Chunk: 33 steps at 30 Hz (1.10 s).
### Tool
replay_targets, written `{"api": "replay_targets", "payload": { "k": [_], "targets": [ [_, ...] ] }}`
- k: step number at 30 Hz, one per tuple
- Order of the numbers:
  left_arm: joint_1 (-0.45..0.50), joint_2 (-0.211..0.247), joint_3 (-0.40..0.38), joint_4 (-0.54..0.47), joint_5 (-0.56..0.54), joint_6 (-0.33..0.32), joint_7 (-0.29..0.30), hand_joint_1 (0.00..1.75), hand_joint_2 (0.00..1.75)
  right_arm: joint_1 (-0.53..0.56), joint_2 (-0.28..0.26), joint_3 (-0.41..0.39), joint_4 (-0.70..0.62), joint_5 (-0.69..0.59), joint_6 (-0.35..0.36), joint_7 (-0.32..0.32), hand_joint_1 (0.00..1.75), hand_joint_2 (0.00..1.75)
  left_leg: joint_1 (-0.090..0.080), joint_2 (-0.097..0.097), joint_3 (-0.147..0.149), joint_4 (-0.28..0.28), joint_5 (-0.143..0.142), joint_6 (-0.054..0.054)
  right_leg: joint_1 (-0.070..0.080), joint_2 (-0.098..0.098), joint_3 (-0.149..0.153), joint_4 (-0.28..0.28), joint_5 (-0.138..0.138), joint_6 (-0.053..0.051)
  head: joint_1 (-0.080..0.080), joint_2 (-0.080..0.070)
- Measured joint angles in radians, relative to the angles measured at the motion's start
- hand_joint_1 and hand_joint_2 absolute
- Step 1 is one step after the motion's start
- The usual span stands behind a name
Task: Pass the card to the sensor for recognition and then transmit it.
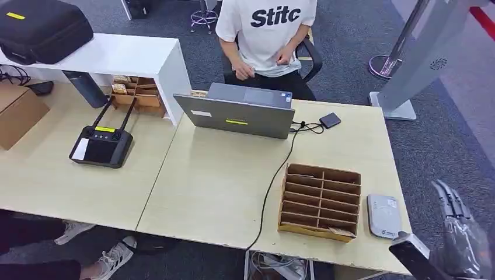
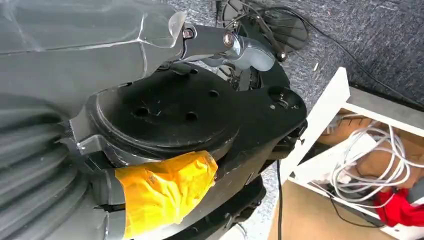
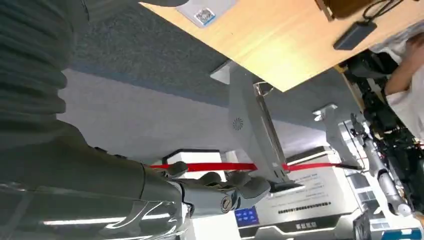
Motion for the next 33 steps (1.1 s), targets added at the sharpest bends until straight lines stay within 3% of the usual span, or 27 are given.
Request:
{"api": "replay_targets", "payload": {
  "k": [23, 33],
  "targets": [
    [0.001, 0.0, -0.002, 0.0, 0.018, 0.0, 0.0, 0.0, 1.75, 0.064, -0.002, 0.075, -0.04, -0.003, -0.044, 0.037, 0.0, 1.75, 0.0, 0.0, 0.0, 0.0, 0.0, 0.0, 0.0, 0.0, 0.0, 0.0, 0.0, 0.0, 0.0, 0.0],
    [0.001, 0.001, -0.011, 0.0, 0.032, -0.003, 0.0, 0.0, 1.75, 0.059, -0.035, 0.186, -0.037, -0.021, -0.103, 0.031, 0.0, 1.75, 0.0, 0.0, 0.0, 0.0, 0.0, 0.0, 0.0, 0.0, 0.0, 0.0, 0.0, 0.0, 0.0, 0.0]
  ]
}}
